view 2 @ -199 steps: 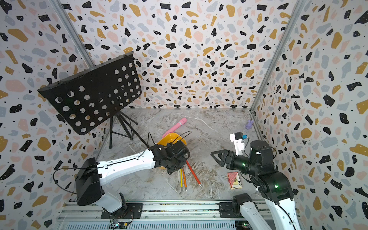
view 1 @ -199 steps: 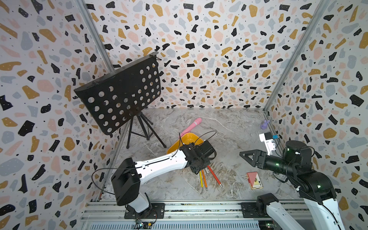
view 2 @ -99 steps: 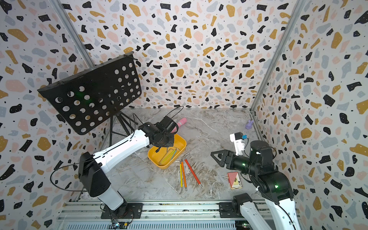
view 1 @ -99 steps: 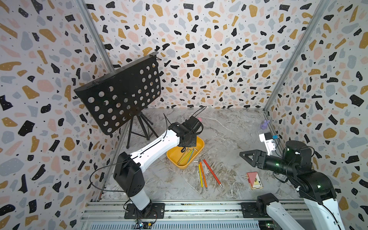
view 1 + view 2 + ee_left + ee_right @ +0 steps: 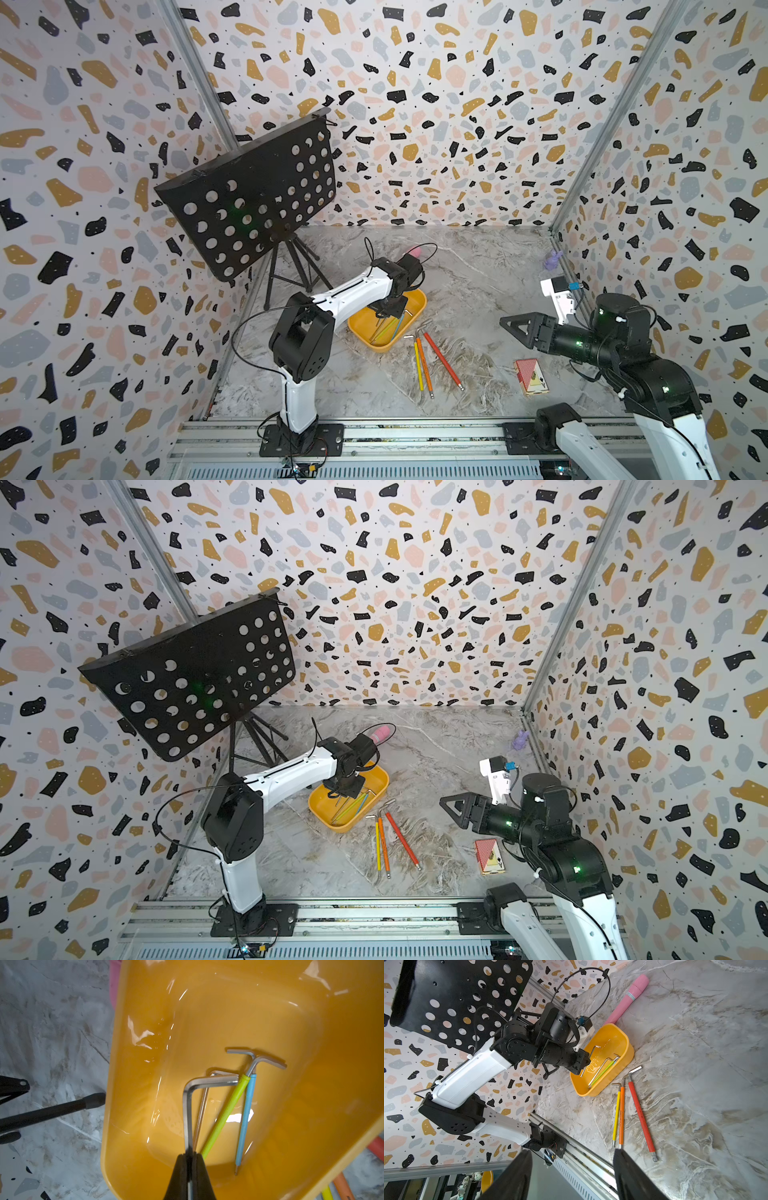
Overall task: Put the hex key on the desktop into the storage box
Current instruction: Place the Allen key in the storage box.
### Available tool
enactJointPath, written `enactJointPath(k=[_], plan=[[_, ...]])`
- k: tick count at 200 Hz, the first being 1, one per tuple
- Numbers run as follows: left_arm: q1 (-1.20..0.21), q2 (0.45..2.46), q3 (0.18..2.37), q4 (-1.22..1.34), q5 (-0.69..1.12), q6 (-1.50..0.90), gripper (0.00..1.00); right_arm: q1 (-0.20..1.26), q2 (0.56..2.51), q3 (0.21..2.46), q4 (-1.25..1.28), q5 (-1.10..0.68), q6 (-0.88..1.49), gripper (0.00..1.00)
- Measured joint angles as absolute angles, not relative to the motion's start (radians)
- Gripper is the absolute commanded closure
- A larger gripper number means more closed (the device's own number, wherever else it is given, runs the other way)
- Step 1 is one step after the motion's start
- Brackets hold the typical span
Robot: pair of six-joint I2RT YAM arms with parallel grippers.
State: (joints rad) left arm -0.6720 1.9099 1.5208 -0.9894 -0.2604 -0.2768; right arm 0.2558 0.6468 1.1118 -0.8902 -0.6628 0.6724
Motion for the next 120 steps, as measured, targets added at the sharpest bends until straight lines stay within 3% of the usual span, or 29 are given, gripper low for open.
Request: enactJointPath(k=[120], plan=[[-0.669,2.0,1.462,-0.932,-0.236,-0.25,0.97,0.258,0.647,1.111,-0.89,-0.663,0.673,0.33]])
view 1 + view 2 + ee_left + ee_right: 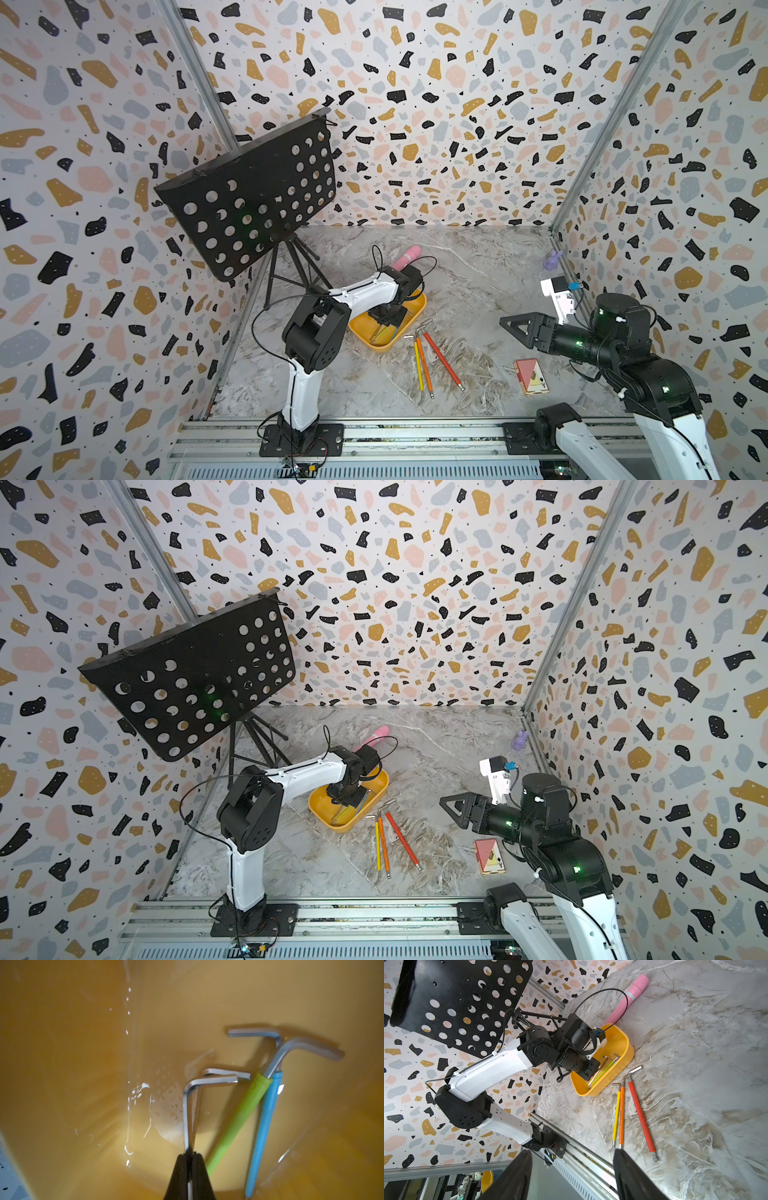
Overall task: Put the hex key on the desktop into the storage box
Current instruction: Place the Allen key in the storage box.
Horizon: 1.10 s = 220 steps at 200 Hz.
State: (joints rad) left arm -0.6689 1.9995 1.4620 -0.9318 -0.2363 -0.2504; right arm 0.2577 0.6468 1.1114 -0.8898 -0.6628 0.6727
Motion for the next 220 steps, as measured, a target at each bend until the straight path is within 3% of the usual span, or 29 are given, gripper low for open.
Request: enactJointPath(k=[68,151,220], plan=[[-0.669,1.999,1.459,-0.922,-0.235,-0.251,0.76,0.258,0.647,1.112,-0.89,-0.663,0.673,0.33],[-0.707,1.847,1.452,-0.924,-0.264,-0.316,0.71,0.258,0.647,1.111,-0.89,-0.663,0.673,0.33],[-0.903,1.63,1.354,-0.902,-0.201,-0.751,0.73,0.258,0.647,1.111,-0.89,-0.662,0.673,0.32]])
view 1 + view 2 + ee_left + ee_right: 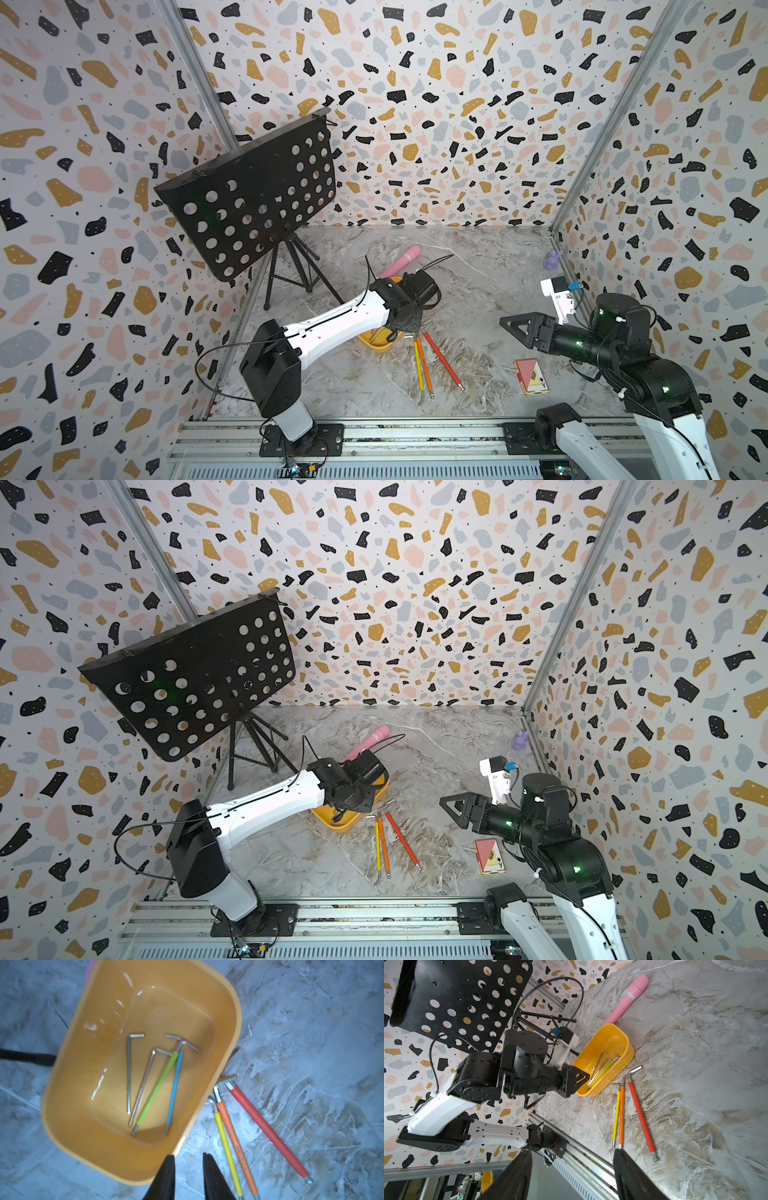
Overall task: Put the hex key on the desktop into the storage box
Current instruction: Place the Allen key in the storage box, then pick up the Allen key from the center of the board.
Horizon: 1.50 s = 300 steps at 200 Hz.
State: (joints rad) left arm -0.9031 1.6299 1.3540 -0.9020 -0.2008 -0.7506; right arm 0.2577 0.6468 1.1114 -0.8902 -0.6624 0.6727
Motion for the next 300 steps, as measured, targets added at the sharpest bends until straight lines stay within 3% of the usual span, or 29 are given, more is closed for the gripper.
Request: enactJointPath(k=[48,112,213,300], plan=[[-1.016,1.57,1.19,-0.879,-0.164,-1.147,0.67,0.258,0.647,1.112,-0.89,-0.663,0.673,0.33],[-1.082,1.597,1.15,-0.813,-0.109,-1.345,0.62,0.258,0.644,1.124,-0.892,-0.663,0.675,0.32],[-1.082,1.717,1.119,-0.765,-0.068,-1.349,0.67,0.258,0.632,1.146,-0.892,-0.663,0.677,0.32],[-1.082,1.752,1.153,-0.738,-0.062,-1.279,0.64,0.258,0.632,1.145,-0.892,-0.663,0.678,0.32]])
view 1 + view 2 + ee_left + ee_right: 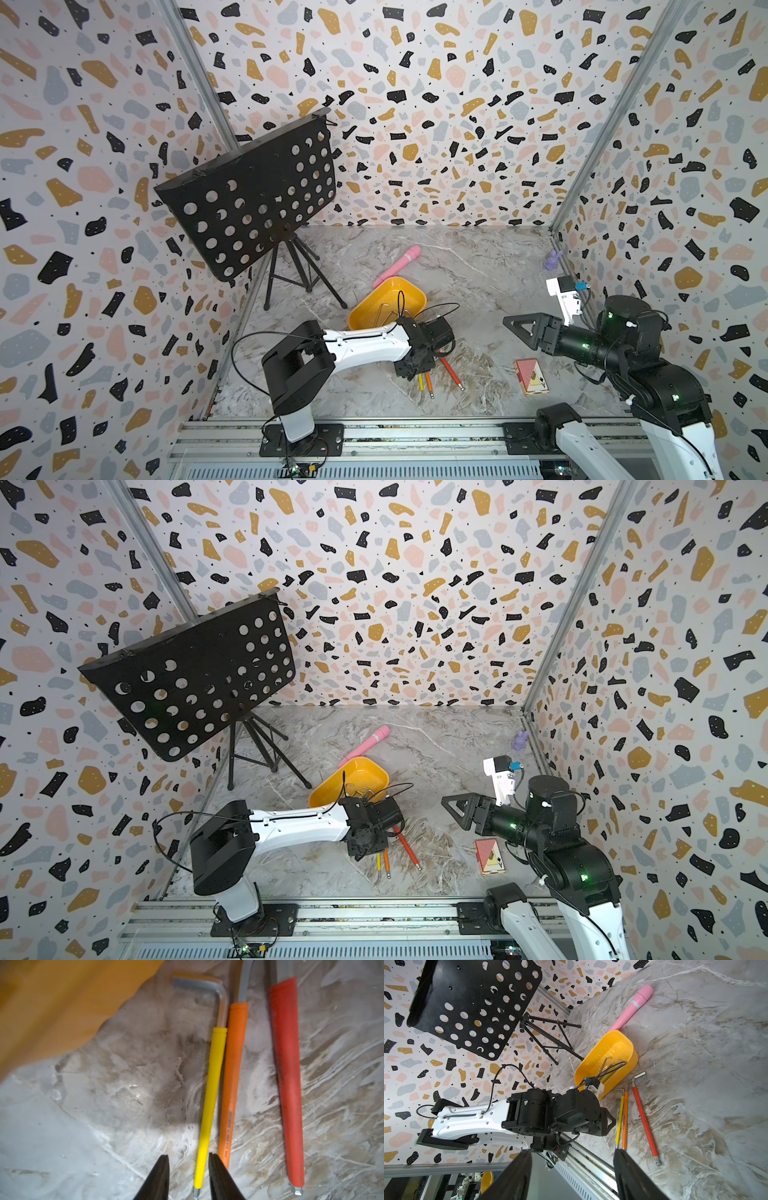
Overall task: Put the hex key on the desktop into the storage box
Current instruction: Pick up the Allen key from the center of the board.
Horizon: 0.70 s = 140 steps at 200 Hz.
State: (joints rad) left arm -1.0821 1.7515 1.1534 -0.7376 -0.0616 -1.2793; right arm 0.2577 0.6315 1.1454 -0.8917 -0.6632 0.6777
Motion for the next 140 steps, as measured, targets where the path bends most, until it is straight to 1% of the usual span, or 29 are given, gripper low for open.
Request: enactJointPath(k=[53,84,112,140], plan=[[-1.082,1.822,1.166,-0.712,-0.041,-1.233,0.66,0.258,0.632,1.145,-0.892,-0.663,0.678,0.32],[-1.082,1.848,1.173,-0.706,-0.032,-1.222,0.72,0.258,0.632,1.145,-0.892,-0.663,0.677,0.32],[-1.077,1.851,1.176,-0.706,-0.026,-1.214,0.74,0.258,0.632,1.145,-0.892,-0.663,0.677,0.32],[-1.069,1.879,1.211,-0.746,-0.017,-1.188,0.8,0.258,0.632,1.145,-0.892,-0.663,0.677,0.32]])
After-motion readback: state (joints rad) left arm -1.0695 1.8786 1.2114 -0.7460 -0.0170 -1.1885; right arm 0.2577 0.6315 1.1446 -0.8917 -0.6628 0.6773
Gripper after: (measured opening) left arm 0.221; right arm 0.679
